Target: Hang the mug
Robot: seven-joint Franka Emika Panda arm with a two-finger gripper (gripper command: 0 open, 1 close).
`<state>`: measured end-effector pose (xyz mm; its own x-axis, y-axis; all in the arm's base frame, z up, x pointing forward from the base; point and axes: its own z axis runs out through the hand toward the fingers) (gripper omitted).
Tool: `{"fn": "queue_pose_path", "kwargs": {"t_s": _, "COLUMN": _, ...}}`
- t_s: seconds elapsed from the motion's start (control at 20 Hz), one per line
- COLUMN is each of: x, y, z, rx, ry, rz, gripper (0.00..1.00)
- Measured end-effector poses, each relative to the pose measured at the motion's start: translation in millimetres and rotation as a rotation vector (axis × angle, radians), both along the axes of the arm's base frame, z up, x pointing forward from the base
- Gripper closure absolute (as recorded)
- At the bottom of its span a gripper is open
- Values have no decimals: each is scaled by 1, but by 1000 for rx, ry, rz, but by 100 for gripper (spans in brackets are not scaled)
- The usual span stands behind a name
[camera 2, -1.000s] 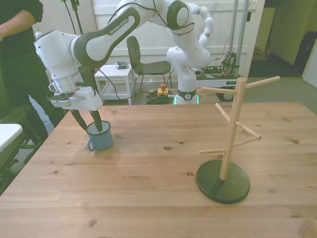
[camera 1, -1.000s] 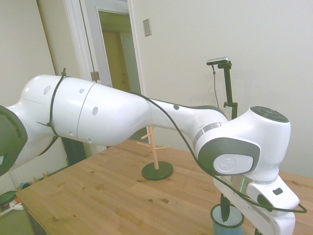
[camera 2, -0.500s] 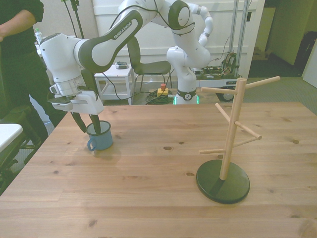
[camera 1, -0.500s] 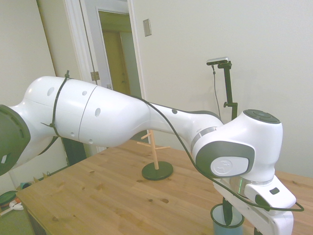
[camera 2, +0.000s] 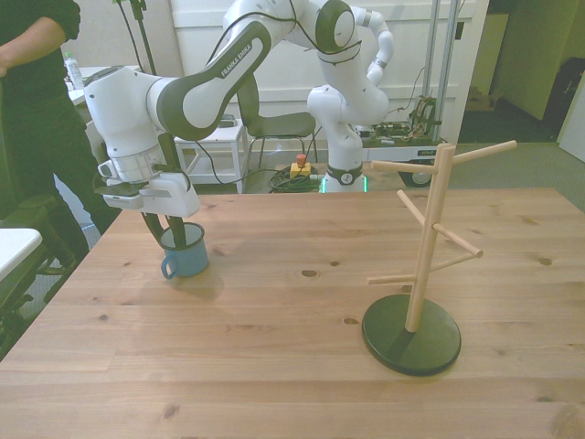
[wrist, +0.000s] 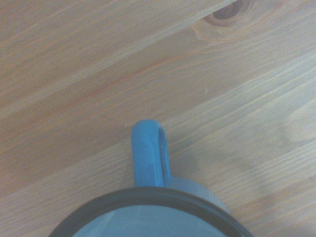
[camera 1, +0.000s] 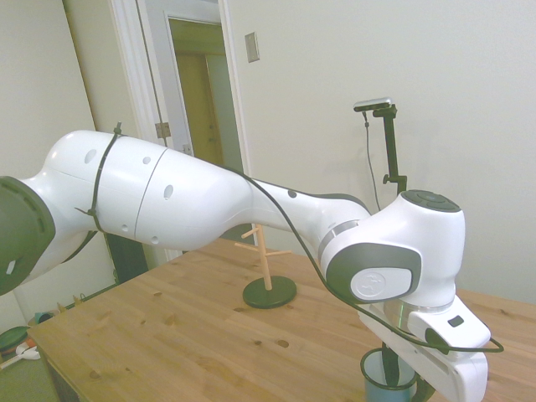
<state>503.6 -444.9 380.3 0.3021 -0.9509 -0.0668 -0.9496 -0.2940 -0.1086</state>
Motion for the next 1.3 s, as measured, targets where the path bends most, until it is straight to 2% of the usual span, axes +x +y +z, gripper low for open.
{"fn": "queue_pose_path", "kwargs": {"t_s": 0.8, "x": -1, "y": 6, "z": 8, "rx": -26, "ry": -32, "rz": 1, "gripper": 100}}
{"fn": "queue_pose_path", "kwargs": {"t_s": 1.1, "x": -15, "y": 17, "z": 42, "rx": -73, "ry": -107, "rz": -6, "gripper": 100}}
{"fn": "queue_pose_path", "kwargs": {"t_s": 1.3, "x": -21, "y": 37, "z": 74, "rx": -92, "ry": -147, "rz": 23, "gripper": 100}}
